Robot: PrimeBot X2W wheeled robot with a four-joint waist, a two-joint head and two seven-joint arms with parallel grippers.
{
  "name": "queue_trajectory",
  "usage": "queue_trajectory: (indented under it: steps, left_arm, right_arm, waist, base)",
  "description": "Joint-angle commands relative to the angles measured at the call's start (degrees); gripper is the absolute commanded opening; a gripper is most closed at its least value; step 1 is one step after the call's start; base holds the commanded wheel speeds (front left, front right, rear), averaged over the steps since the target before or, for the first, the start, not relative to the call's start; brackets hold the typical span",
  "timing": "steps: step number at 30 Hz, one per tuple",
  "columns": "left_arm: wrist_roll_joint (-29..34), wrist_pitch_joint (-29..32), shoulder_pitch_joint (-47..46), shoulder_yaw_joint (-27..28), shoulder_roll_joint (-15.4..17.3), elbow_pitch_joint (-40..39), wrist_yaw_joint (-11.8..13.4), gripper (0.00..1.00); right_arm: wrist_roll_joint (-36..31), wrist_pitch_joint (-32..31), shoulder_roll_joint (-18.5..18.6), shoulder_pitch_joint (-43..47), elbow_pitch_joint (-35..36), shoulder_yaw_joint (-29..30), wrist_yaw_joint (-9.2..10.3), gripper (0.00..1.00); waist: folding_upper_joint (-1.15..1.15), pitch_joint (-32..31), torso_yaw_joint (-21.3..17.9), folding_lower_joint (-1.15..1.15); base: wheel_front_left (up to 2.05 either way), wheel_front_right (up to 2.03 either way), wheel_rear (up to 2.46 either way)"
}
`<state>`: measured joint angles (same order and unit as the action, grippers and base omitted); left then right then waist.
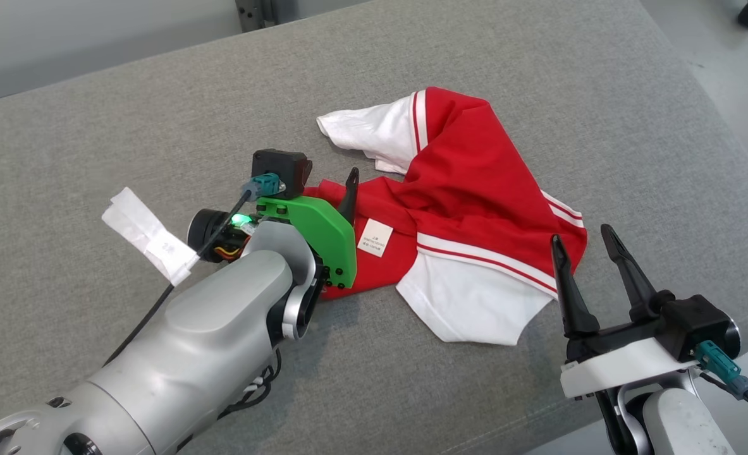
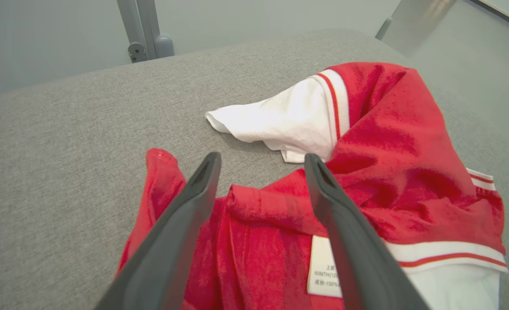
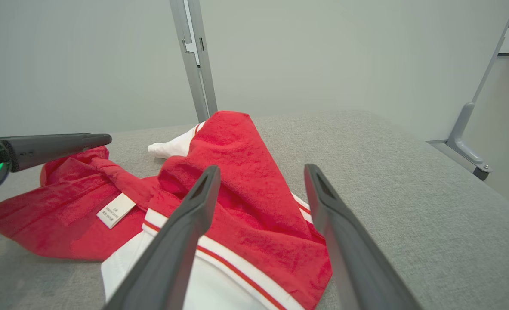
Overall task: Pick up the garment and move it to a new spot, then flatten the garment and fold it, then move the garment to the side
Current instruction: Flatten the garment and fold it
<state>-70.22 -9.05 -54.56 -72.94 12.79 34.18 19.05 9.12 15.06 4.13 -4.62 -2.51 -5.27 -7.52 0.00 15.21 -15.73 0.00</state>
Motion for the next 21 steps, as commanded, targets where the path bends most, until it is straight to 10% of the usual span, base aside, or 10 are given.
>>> queue_trajectory:
  steps: [1,19,20,21]
  left_arm:
    - [-0.7,0.3,0.3,0.3,-0.3,0.9,-0.6,1.0]
    - [-1.4,3.8,1.1,0.1,-4.1,9.9,-4.7,1.0]
    - [-1.5,3.9,1.2,0.1,-4.3,10.2,-5.1,0.88]
    - [-1.7,4.0,1.3,0.1,-4.7,10.6,-5.4,0.45]
  right_arm:
    - [-0.3,0.2,0.3,0.6,0.2,0.0,0.06,1.0]
    - [0.2,0.2,0.3,0.3,-0.2,-0.9,0.06,1.0]
    - [0.2,0.2,0.3,0.2,-0.2,-0.9,0.06,1.0]
    - [0.2,0.2,0.3,0.2,-0.3,-0.9,0.06,1.0]
  waist:
    - [0.0,-1.0,1.4,0.0]
    - [0.0,-0.2,-0.6,0.0]
    - [0.0,-0.2,-0.8,0.0]
    - [0.0,-0.2,-0.8,0.0]
  base:
    - [0.0,0.0,0.0]
    - [0.0,0.0,0.0]
    - [0.0,0.0,0.0]
    - [0.0,0.0,0.0]
